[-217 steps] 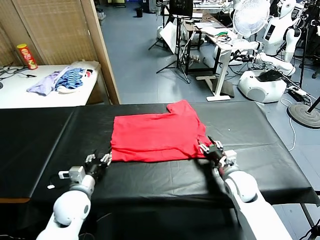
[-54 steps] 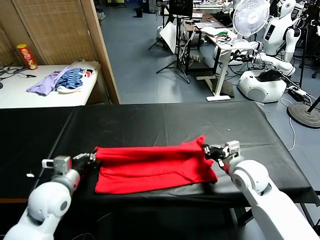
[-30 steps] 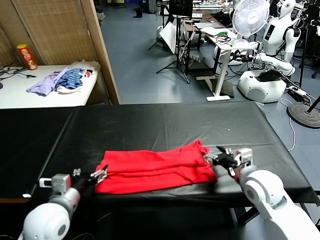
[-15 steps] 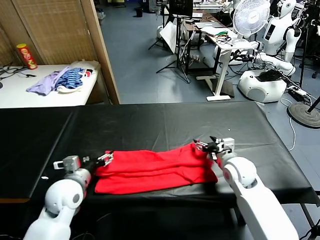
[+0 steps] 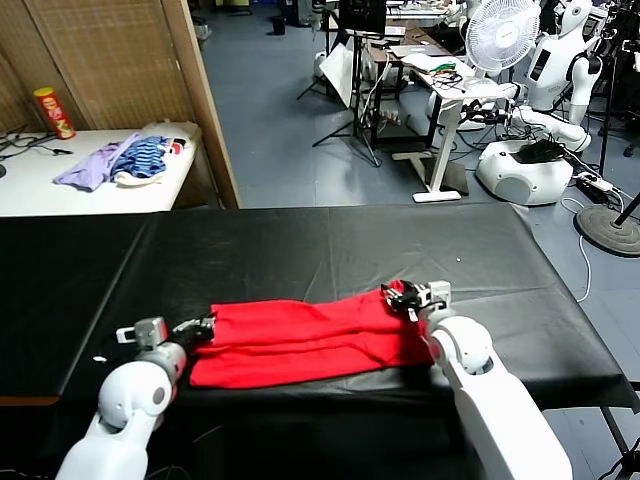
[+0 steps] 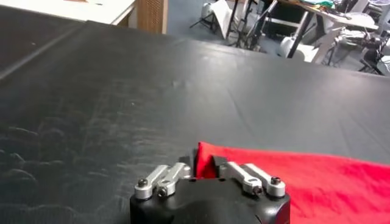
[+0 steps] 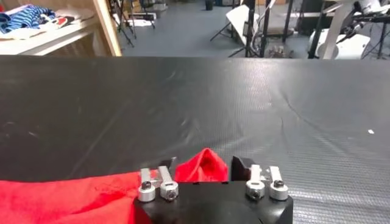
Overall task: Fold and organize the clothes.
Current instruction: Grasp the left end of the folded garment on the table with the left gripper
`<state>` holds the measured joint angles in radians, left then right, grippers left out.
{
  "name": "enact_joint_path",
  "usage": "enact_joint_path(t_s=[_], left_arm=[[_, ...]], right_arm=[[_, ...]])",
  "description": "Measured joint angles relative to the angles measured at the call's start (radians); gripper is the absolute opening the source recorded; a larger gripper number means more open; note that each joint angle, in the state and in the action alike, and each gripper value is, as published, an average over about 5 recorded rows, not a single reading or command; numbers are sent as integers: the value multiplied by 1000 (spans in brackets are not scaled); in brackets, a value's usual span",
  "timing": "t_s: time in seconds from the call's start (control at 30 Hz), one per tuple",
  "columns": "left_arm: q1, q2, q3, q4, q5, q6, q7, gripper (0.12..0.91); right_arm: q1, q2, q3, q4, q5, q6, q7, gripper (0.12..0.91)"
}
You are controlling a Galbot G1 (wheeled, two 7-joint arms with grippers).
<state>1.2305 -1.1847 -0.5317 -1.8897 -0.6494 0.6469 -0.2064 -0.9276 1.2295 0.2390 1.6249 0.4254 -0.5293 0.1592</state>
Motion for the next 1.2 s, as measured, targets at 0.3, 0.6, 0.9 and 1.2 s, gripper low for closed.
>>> enact_joint_path(t_s=[0.3, 0.6, 0.9, 1.2], left_arm=[[29, -32, 0, -32, 188, -81, 15, 127], [39, -43, -4, -38, 232, -81, 20, 169], [81, -30, -36, -84, 208, -76, 16, 637], [160, -82, -63, -137, 148, -67, 2, 797]], right_arm=[[-45, 39, 7, 2, -66, 98, 74, 141], [-91, 7, 37, 52, -51, 97, 8, 378], [-153, -31, 79, 150, -12, 88, 0, 777], [-191, -38, 89, 204, -4, 92, -5, 798]])
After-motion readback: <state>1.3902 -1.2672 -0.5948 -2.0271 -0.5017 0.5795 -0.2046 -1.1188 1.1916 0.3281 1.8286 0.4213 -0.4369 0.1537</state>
